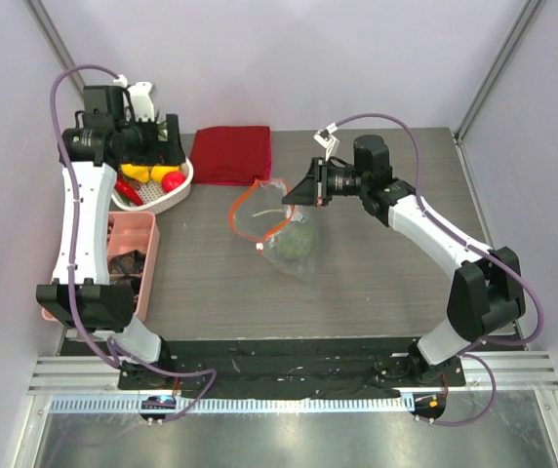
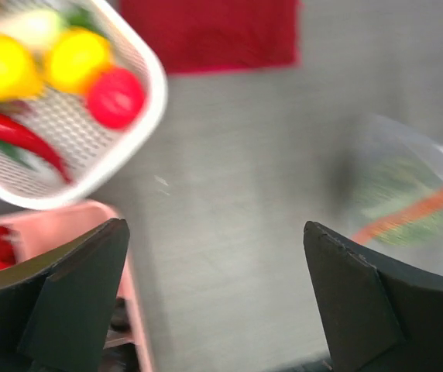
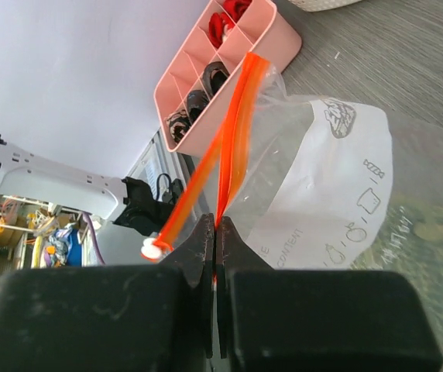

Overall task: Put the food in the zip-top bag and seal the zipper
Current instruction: Pick up the fake vegetable from the bin.

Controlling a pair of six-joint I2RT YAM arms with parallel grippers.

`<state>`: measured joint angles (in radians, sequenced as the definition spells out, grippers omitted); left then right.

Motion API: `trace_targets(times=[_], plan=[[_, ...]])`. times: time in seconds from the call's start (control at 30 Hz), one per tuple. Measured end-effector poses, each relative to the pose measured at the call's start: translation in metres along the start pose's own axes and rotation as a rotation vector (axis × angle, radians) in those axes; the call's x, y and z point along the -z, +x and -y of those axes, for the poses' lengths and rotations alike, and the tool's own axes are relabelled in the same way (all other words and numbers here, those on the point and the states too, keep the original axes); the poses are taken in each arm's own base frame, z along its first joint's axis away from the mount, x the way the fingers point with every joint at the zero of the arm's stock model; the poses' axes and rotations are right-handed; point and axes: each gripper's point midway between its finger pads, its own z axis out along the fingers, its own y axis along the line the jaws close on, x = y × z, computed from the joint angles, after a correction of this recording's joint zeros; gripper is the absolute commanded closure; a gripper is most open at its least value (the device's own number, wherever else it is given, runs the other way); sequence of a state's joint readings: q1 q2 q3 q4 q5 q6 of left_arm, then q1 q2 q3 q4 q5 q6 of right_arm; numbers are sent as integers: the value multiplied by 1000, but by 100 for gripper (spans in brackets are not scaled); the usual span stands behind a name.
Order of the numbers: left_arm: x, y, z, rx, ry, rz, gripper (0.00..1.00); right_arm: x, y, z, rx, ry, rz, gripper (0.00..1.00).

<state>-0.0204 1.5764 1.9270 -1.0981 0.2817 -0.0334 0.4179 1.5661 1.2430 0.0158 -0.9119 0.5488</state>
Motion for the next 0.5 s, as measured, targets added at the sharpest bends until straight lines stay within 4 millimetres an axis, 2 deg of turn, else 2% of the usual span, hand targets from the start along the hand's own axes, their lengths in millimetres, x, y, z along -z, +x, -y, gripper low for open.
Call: trace_targets(times=[0.07,0.17,0.2,0.27,0.37,0.43,0.5], plan=[[-6,-20,-23,-13,-83,39,0,1,2,2,2,13,-5,99],[-26,-32,-61,5,-179,51,0,1,7,8,-18,39,-18,99],[-33,-33,-74,17,-205,51,1,1,8,9,-19,44,-19,99],[-51,-34,-113,43,-264,54,5,2,9,11,-20,52,-22,99],[-74,-37,-155,46,-311,69,12,2,11,12,-24,59,-31,99],[-90,-38,-177,23,-334,77,13,2,12,13,-28,61,-34,99],[-107,-41,-189,-19,-343,88,15,2,13,13,-31,62,-37,99]])
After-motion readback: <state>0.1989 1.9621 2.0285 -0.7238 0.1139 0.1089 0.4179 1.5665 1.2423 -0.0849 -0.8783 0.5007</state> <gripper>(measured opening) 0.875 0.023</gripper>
